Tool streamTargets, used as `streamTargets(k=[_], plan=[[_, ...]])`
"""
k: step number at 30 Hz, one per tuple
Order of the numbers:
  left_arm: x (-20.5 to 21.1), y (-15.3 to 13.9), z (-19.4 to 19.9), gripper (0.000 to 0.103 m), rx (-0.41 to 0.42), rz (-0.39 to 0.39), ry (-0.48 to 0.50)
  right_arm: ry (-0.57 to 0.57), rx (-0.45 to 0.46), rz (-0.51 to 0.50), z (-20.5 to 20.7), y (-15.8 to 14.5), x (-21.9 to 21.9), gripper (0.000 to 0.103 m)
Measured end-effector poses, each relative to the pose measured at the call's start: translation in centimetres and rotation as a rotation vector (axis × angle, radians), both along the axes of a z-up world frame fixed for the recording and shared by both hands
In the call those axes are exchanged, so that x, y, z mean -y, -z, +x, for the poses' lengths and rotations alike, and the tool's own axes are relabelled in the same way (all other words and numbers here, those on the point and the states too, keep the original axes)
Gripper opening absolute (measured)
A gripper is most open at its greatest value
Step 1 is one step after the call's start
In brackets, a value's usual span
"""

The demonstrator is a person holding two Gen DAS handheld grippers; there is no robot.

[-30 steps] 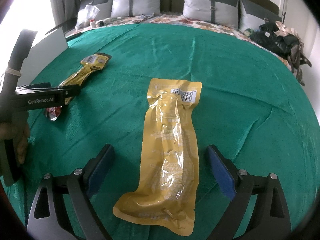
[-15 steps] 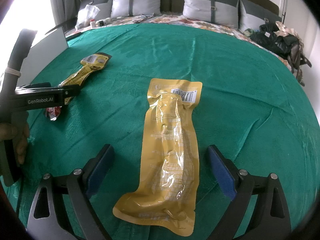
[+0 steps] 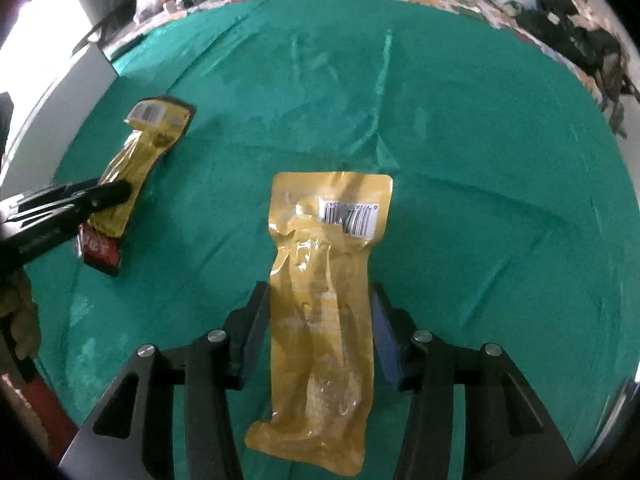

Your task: Organize snacks

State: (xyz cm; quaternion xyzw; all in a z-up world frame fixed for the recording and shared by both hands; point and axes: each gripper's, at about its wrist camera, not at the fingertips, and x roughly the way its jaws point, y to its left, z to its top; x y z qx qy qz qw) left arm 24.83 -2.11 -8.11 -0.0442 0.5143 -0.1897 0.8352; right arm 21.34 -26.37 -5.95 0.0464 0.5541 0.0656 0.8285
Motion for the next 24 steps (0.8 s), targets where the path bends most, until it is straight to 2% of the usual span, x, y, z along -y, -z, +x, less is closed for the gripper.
streamTargets(k=[3,6,10,12,14,18,20,23,24], plan=[[-2.9,-2.1,-2.4,0.026,0.021,-0.087,-0.026,0.038,0.029,0.081,-1.7,-1.8,0.5,0.05],[-7.1,-5.3,-4.9,0.026,0.039,-0.212,-0.092,0.041,0.064,0.144,-2.3,-4.4,-0.6,0.05],[-14.6,-10.5,-8.0,0.026,0.117,-0.323,-0.201,-0.042,0.141,0.211,-1.8,-9.5,-5.9,0.05],[-19.0,-12.7,-8.8,0.026,0.158,-0.339,-0.265,-0.109,0.197,0.264,-1.2,-12.9,-10.4,0.05],[-22.8,-14.0,-9.3,0.026,0.179,-0.326,-0.326,-0.176,0.232,0.335,-0.5,-15.6,-14.8,0.05],[-30.3,-14.5,-10.3,0.028,0.195,-0.203,-0.473,-0.321,0.225,0.48,0.8,-19.1,-25.4,0.051],[-33.2,-13.4,-10.8,0.029,0.177,-0.126,-0.539,-0.384,0.204,0.503,1.3,-19.4,-30.8,0.051],[-36.1,-11.0,-11.7,0.03,0.144,0.003,-0.601,-0.449,0.175,0.471,2.3,-18.1,-38.0,0.051],[-36.7,-10.2,-12.0,0.036,0.131,0.033,-0.613,-0.462,0.161,0.453,2.5,-17.1,-40.1,0.051]])
